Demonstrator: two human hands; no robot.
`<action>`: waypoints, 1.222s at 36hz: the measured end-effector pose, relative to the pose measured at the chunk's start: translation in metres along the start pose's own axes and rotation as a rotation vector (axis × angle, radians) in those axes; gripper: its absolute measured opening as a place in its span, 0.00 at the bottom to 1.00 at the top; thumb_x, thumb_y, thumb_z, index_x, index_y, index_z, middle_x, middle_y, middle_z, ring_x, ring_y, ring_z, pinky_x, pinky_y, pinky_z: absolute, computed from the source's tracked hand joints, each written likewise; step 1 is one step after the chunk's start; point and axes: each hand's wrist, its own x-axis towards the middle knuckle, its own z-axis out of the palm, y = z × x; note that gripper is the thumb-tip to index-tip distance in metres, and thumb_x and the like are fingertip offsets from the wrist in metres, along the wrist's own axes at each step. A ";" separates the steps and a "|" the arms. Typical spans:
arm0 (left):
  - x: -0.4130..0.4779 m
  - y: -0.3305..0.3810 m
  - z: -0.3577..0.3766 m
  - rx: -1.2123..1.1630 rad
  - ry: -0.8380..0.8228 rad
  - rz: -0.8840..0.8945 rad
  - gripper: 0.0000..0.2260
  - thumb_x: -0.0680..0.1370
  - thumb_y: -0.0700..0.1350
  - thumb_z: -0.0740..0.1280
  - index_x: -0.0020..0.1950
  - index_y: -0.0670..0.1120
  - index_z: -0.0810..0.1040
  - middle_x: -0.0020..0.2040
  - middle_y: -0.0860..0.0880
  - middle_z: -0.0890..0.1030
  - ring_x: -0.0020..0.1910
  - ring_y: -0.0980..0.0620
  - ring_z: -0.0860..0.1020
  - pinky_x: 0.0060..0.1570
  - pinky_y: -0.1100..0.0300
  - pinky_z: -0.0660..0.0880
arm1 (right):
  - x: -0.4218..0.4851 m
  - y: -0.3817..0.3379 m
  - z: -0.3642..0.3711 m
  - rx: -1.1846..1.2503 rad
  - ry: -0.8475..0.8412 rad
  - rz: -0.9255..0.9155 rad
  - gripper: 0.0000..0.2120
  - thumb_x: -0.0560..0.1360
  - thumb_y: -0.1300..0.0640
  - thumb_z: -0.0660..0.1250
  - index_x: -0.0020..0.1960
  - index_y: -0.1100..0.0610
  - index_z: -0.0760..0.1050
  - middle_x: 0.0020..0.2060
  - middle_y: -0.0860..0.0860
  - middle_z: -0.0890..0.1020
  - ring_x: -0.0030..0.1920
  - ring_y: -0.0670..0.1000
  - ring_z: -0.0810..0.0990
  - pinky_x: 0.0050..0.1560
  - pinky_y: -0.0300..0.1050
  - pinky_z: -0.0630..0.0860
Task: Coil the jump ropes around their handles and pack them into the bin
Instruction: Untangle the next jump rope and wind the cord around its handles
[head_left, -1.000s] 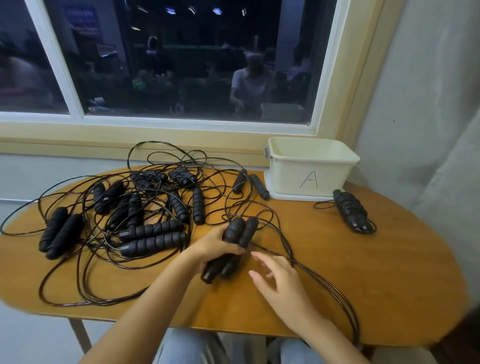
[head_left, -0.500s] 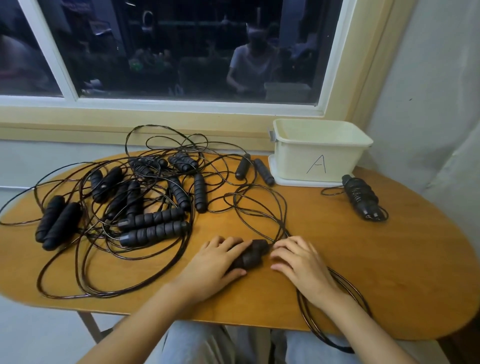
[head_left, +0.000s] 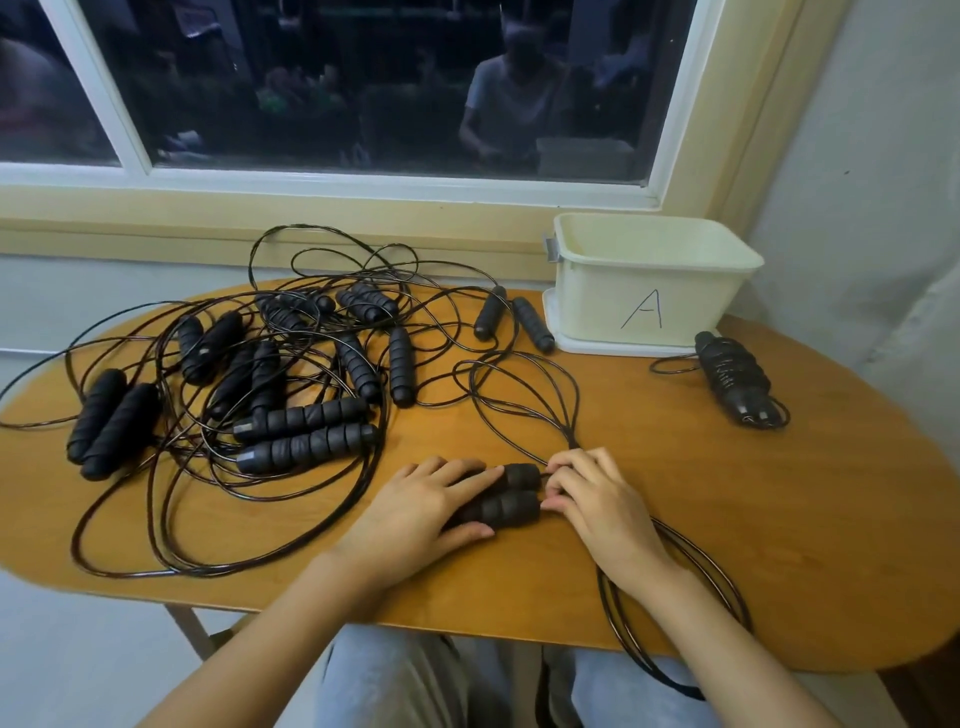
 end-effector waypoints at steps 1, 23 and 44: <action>0.000 0.000 0.000 -0.006 0.001 -0.001 0.31 0.78 0.67 0.52 0.79 0.61 0.54 0.75 0.57 0.64 0.69 0.54 0.65 0.65 0.57 0.64 | 0.000 0.001 0.000 0.000 -0.002 0.010 0.05 0.72 0.54 0.71 0.42 0.55 0.78 0.51 0.46 0.80 0.54 0.45 0.71 0.44 0.36 0.74; -0.013 -0.007 0.008 0.000 0.021 -0.040 0.32 0.78 0.70 0.50 0.79 0.63 0.44 0.78 0.54 0.56 0.74 0.51 0.58 0.72 0.53 0.56 | -0.005 0.008 -0.003 0.078 -0.091 0.133 0.06 0.72 0.63 0.74 0.48 0.57 0.79 0.50 0.48 0.79 0.56 0.38 0.65 0.51 0.27 0.65; 0.023 -0.024 0.002 0.051 0.154 0.020 0.28 0.81 0.60 0.48 0.81 0.55 0.51 0.70 0.46 0.67 0.65 0.47 0.67 0.66 0.51 0.70 | 0.047 0.040 -0.070 -0.321 -0.374 0.148 0.13 0.84 0.53 0.58 0.66 0.50 0.73 0.65 0.49 0.72 0.64 0.50 0.68 0.61 0.42 0.66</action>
